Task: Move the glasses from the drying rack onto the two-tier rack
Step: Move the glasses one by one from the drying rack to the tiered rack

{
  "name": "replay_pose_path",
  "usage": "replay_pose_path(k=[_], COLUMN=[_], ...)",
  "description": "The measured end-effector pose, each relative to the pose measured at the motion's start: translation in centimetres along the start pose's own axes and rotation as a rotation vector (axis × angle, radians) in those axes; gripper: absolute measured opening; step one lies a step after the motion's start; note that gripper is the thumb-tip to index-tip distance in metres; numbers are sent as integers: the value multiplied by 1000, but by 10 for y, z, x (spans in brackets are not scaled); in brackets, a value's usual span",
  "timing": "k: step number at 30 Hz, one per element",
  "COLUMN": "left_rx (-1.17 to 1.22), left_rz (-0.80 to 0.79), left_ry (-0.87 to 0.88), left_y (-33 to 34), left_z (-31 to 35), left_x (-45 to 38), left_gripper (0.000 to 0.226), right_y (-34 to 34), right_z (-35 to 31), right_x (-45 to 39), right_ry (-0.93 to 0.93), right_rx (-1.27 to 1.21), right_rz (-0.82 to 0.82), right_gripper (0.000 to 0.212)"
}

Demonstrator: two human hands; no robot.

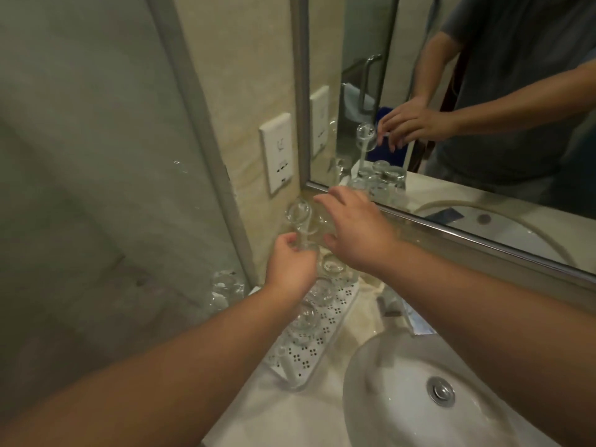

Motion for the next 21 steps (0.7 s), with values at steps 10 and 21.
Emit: replay_pose_path(k=[10, 21], left_rx=[235, 335], left_rz=[6, -35], left_ry=[-195, -249], left_y=[-24, -29], left_z=[7, 17], left_x=[-36, -55], left_gripper=[31, 47], right_y=[62, 89], right_z=[-18, -22], right_x=[-81, -110], right_ry=[20, -15], right_rx=[238, 281], right_rz=[-274, -386], right_gripper=[69, 63])
Point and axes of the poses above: each hand's wrist, its own x-axis away from the middle knuckle, its own y-axis out of the palm, z = x × y, the point moved 4 cm from there along -x, towards the middle knuckle, and after that the axes turned 1 degree about z, right-handed, at the moved point
